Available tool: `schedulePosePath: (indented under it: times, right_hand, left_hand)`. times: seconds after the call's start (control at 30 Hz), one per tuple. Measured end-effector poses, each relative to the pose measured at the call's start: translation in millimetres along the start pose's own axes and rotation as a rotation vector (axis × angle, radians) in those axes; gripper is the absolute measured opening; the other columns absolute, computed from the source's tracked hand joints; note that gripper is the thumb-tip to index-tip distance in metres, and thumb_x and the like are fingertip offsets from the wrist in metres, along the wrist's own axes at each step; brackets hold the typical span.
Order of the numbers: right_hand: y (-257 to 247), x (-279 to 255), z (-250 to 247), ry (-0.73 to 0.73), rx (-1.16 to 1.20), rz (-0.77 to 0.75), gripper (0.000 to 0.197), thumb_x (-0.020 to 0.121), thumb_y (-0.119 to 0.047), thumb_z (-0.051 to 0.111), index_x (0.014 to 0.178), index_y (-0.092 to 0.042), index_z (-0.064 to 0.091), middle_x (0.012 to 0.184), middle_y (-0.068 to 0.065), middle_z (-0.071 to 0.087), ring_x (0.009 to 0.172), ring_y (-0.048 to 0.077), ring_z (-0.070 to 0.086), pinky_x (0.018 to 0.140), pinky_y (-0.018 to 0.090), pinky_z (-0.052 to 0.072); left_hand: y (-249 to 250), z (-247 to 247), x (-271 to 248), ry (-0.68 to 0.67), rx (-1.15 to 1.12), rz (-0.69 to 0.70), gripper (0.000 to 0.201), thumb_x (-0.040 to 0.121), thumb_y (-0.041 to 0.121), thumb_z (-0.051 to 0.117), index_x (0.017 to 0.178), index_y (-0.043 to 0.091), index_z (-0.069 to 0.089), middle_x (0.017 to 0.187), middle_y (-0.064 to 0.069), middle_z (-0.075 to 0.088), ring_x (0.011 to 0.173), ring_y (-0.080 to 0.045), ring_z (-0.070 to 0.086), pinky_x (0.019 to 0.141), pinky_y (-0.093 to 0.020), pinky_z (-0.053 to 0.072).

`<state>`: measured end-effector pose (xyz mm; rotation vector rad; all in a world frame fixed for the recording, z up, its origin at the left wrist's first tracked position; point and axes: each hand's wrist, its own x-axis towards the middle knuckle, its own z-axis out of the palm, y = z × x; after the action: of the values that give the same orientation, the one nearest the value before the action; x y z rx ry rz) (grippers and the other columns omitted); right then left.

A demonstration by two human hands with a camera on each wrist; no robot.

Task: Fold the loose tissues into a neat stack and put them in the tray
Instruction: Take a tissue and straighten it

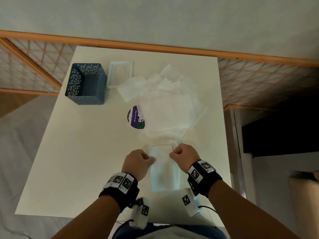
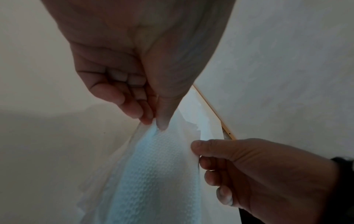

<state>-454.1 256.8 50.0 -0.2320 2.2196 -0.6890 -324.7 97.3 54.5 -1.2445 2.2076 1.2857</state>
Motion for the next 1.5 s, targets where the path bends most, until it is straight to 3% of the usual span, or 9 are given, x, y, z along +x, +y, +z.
schedulePosePath:
  times: [0.3, 0.43, 0.5, 0.6, 0.93, 1.1, 1.23, 1.37, 1.5]
  right_hand:
    - [-20.1, 31.6, -47.0, 0.116, -0.078, -0.024, 0.027, 0.093, -0.045, 0.07, 0.081, -0.024, 0.057, 0.079, -0.006, 0.063, 0.078, 0.02, 0.061, 0.071, 0.028, 0.043]
    - [-40.3, 90.5, -79.7, 0.218, -0.109, -0.008, 0.034, 0.096, -0.039, 0.066, 0.119, -0.014, 0.065, 0.12, 0.007, 0.068, 0.111, 0.03, 0.065, 0.083, 0.03, 0.044]
    - [-49.6, 118.9, -90.7, 0.236, -0.125, 0.049, 0.053, 0.097, -0.037, 0.063, 0.141, -0.009, 0.053, 0.142, 0.013, 0.055, 0.121, 0.034, 0.061, 0.089, 0.035, 0.048]
    - [-60.3, 152.4, -99.0, 0.257, -0.211, 0.098, 0.067, 0.094, -0.038, 0.065, 0.15, -0.009, 0.04, 0.147, 0.015, 0.043, 0.122, 0.04, 0.058, 0.096, 0.047, 0.053]
    - [-63.4, 206.4, -101.5, 0.239, -0.199, 0.104, 0.07, 0.088, -0.027, 0.076, 0.146, -0.013, 0.037, 0.137, 0.013, 0.045, 0.117, 0.039, 0.058, 0.092, 0.046, 0.054]
    - [-59.3, 204.7, -104.8, 0.213, -0.153, 0.005, 0.029, 0.094, -0.023, 0.065, 0.12, -0.019, 0.055, 0.112, 0.004, 0.066, 0.088, 0.026, 0.059, 0.073, 0.032, 0.045]
    - [-68.5, 183.2, -108.8, 0.247, -0.204, -0.114, 0.009, 0.097, -0.027, 0.059, 0.095, -0.019, 0.057, 0.089, 0.0, 0.063, 0.079, 0.024, 0.059, 0.062, 0.03, 0.039]
    - [-74.8, 152.5, -117.9, 0.32, -0.22, -0.34, 0.019, 0.1, -0.035, 0.06, 0.098, -0.017, 0.065, 0.098, 0.001, 0.063, 0.092, 0.024, 0.058, 0.078, 0.035, 0.048]
    - [-73.7, 120.2, -125.2, 0.361, -0.233, -0.567, 0.023, 0.102, -0.036, 0.062, 0.113, -0.018, 0.071, 0.109, -0.001, 0.067, 0.101, 0.02, 0.059, 0.09, 0.03, 0.043]
  left_hand:
    - [11.7, -3.2, -7.6, 0.055, -0.01, -0.018, 0.042, 0.087, 0.049, 0.075, 0.078, 0.016, 0.051, 0.071, 0.004, 0.056, 0.066, -0.017, 0.051, 0.06, -0.031, 0.04]
    - [33.4, -17.0, -6.3, 0.117, -0.01, 0.044, 0.036, 0.09, 0.047, 0.07, 0.081, 0.016, 0.055, 0.074, 0.005, 0.061, 0.07, -0.015, 0.056, 0.061, -0.03, 0.039]
    - [45.9, -22.6, 0.0, 0.12, -0.009, 0.069, 0.031, 0.091, 0.044, 0.068, 0.081, 0.018, 0.057, 0.075, 0.005, 0.062, 0.071, -0.013, 0.057, 0.061, -0.028, 0.039]
    - [65.0, -28.9, 14.4, 0.101, -0.013, 0.087, 0.025, 0.092, 0.04, 0.067, 0.083, 0.019, 0.058, 0.077, 0.004, 0.063, 0.073, -0.012, 0.058, 0.061, -0.027, 0.039]
    - [106.3, -33.7, 58.5, 0.085, 0.054, 0.132, 0.02, 0.092, 0.038, 0.066, 0.086, 0.02, 0.059, 0.078, 0.003, 0.067, 0.074, -0.015, 0.064, 0.062, -0.025, 0.044]
    - [104.6, -31.5, 71.2, 0.081, 0.101, 0.115, 0.019, 0.093, 0.038, 0.066, 0.087, 0.021, 0.059, 0.079, 0.006, 0.067, 0.075, -0.011, 0.063, 0.06, -0.025, 0.041]
    - [103.2, -31.0, 79.2, 0.071, 0.105, 0.114, 0.018, 0.094, 0.038, 0.067, 0.09, 0.021, 0.06, 0.082, 0.006, 0.067, 0.076, -0.01, 0.063, 0.062, -0.025, 0.043]
    - [109.6, -35.6, 86.3, 0.115, 0.03, 0.147, 0.025, 0.094, 0.037, 0.071, 0.11, 0.023, 0.057, 0.097, 0.01, 0.063, 0.085, -0.002, 0.06, 0.069, -0.019, 0.044]
    - [119.9, -42.9, 95.8, 0.21, -0.002, 0.262, 0.057, 0.088, 0.038, 0.079, 0.134, 0.025, 0.049, 0.124, 0.007, 0.055, 0.109, -0.012, 0.06, 0.09, -0.032, 0.052]
